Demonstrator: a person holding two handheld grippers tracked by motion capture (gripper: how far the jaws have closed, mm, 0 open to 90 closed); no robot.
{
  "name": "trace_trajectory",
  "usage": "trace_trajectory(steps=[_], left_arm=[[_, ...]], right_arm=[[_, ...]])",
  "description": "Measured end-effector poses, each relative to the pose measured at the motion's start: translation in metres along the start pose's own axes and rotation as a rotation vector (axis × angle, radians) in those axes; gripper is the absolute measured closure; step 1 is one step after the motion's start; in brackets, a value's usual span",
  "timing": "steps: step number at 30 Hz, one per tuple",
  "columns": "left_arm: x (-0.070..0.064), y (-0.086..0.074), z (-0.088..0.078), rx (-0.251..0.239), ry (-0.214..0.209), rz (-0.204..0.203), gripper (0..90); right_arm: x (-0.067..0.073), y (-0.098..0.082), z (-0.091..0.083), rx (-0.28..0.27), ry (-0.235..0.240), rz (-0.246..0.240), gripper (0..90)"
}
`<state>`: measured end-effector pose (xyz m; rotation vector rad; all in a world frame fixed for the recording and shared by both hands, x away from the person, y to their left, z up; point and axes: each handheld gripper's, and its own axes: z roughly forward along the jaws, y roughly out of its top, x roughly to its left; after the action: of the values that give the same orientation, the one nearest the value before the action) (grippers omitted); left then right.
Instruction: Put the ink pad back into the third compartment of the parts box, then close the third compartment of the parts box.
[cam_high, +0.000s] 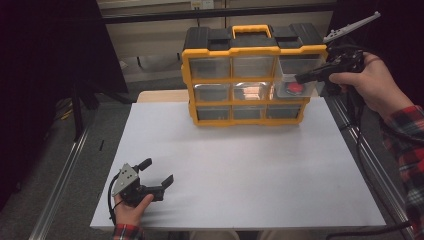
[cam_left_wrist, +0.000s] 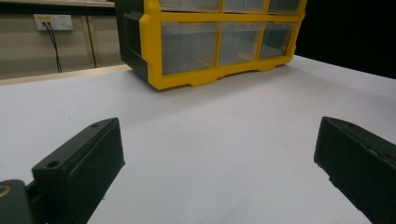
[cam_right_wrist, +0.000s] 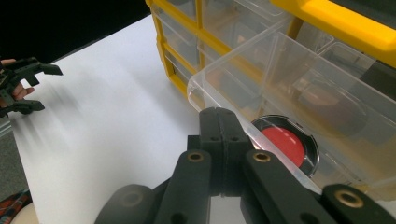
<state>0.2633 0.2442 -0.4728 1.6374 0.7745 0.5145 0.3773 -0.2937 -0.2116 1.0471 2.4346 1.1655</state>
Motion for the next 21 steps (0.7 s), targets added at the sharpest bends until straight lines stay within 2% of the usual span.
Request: trace_trajectory(steps=[3, 9, 21], left_arm=[[0.0005, -0.0007, -0.0004, 0.010, -0.001, 0.006, 1.5], [0.0007, -0.0005, -0.0014, 0.001, 0.004, 0.001, 1.5], [-0.0002, 0.0001, -0.0019, 0.004, 0.010, 0.001, 1.5]], right_arm=[[-0.0003, -0.0011, -0.0001, -0.006, -0.002, 0.004, 90.0], [-0.0015, -0.0023, -0.0003, -0.012, 0.010, 0.003, 90.0], [-0.0018, -0.0019, 0.0010, -0.019, 0.002, 0.007, 90.0]])
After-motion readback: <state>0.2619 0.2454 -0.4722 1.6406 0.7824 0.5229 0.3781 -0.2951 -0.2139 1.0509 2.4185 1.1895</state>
